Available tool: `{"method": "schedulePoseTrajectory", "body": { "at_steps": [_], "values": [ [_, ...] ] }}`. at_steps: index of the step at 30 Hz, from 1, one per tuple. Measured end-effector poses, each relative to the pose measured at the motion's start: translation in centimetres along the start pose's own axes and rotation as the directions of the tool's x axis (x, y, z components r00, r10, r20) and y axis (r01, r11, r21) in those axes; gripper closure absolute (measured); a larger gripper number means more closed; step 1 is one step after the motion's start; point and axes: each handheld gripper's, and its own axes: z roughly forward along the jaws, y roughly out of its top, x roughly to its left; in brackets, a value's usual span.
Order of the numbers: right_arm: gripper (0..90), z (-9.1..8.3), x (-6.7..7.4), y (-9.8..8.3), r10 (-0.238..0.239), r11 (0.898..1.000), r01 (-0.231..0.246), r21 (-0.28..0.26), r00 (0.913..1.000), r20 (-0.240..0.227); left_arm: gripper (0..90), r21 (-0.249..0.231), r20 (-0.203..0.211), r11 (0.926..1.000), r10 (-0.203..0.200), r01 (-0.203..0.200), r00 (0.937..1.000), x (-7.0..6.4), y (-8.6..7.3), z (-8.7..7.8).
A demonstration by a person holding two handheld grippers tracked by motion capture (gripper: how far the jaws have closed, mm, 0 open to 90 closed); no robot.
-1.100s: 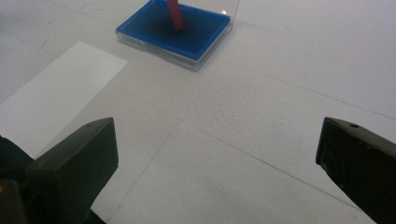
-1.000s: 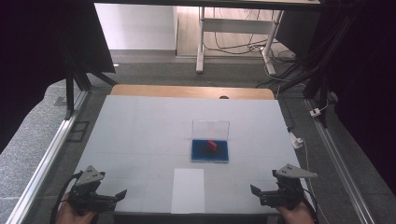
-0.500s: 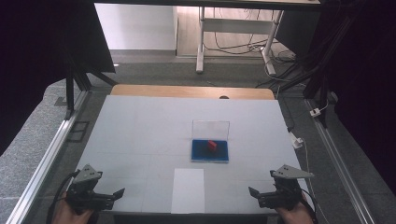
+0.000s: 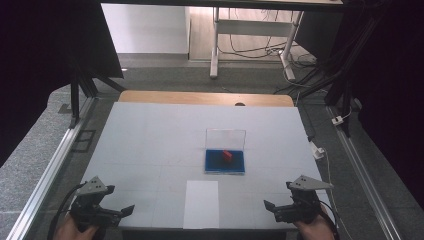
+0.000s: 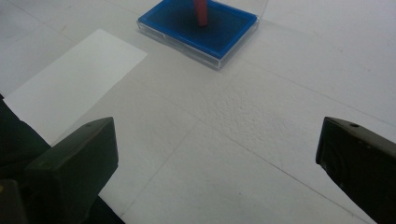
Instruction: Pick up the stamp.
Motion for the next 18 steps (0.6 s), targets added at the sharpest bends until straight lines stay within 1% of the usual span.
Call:
{"method": "schedulePoseTrajectory", "body": {
  "at_steps": [3,8,9,10,11,12,16,18],
  "values": [
    [0.0,0.1,0.2,0.3,-0.009,1.000,0.009,-0.002,0.9999,-0.011,1.7,0.001,-0.002,1.0000,0.004,-0.004,1.0000,0.0,0.0,0.0],
    [0.0,0.4,0.5,0.8,-0.018,1.000,0.018,-0.003,0.9995,-0.027,1.7,-0.010,-0.004,0.9999,-0.006,0.006,1.0000,0.0,-0.1,-0.1],
    [0.0,0.7,0.7,1.0,-0.029,1.000,0.028,-0.007,0.9988,-0.039,1.7,-0.012,-0.005,0.9999,-0.007,0.007,1.0000,0.0,-0.1,-0.1],
    [0.0,0.7,0.7,1.0,-0.029,1.000,0.028,-0.007,0.9988,-0.039,1.7,-0.015,-0.004,0.9998,-0.009,0.009,0.9999,0.0,-0.1,-0.1],
    [0.0,0.8,0.7,1.1,-0.040,0.999,0.040,-0.007,0.9981,-0.047,1.6,-0.020,-0.003,0.9997,-0.012,0.012,0.9999,0.0,-0.1,-0.1],
    [0.0,1.1,0.8,1.2,-0.053,0.999,0.052,-0.015,0.9964,-0.066,1.4,-0.020,-0.004,0.9997,-0.012,0.012,0.9999,0.1,-0.1,-0.2],
    [0.0,1.5,0.9,1.5,-0.058,0.998,0.057,-0.015,0.9955,-0.075,1.3,-0.034,0.006,0.9992,-0.022,0.022,0.9997,0.2,-0.2,-0.3],
    [0.0,1.8,0.9,1.7,-0.060,0.998,0.059,-0.016,0.9951,-0.079,1.3,-0.036,0.005,0.9992,-0.019,0.020,0.9998,0.2,-0.2,-0.3]
  ]
}}
